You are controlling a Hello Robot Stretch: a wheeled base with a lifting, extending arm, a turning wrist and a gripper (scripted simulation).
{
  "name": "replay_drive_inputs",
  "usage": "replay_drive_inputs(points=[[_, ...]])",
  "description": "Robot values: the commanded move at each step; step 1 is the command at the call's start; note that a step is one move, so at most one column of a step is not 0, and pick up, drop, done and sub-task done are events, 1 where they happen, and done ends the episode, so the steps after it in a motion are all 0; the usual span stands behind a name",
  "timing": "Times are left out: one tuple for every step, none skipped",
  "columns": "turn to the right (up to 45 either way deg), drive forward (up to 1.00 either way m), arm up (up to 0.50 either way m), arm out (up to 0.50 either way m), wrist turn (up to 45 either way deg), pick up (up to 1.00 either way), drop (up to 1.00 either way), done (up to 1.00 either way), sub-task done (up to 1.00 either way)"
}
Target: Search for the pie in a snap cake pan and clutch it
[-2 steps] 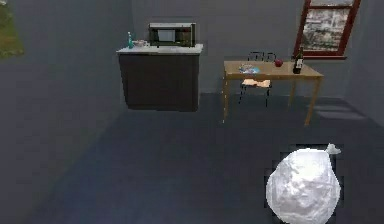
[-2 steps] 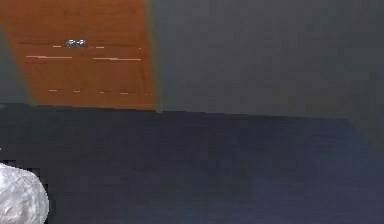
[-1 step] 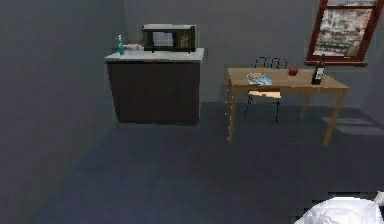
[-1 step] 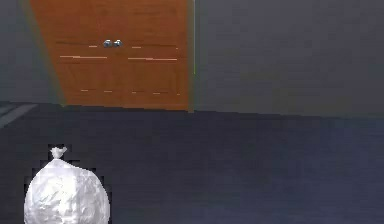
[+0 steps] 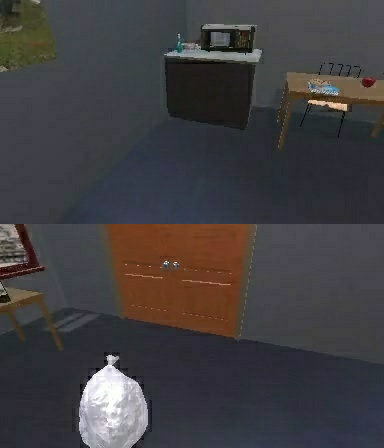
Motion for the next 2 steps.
replay_drive_inputs(points=[[0.0,1.0,0.0,0.0,0.0,0.0,0.0,0.0,0.0],[-3.0,0.0,0.0,0.0,0.0,0.0,0.0,0.0,0.0]])
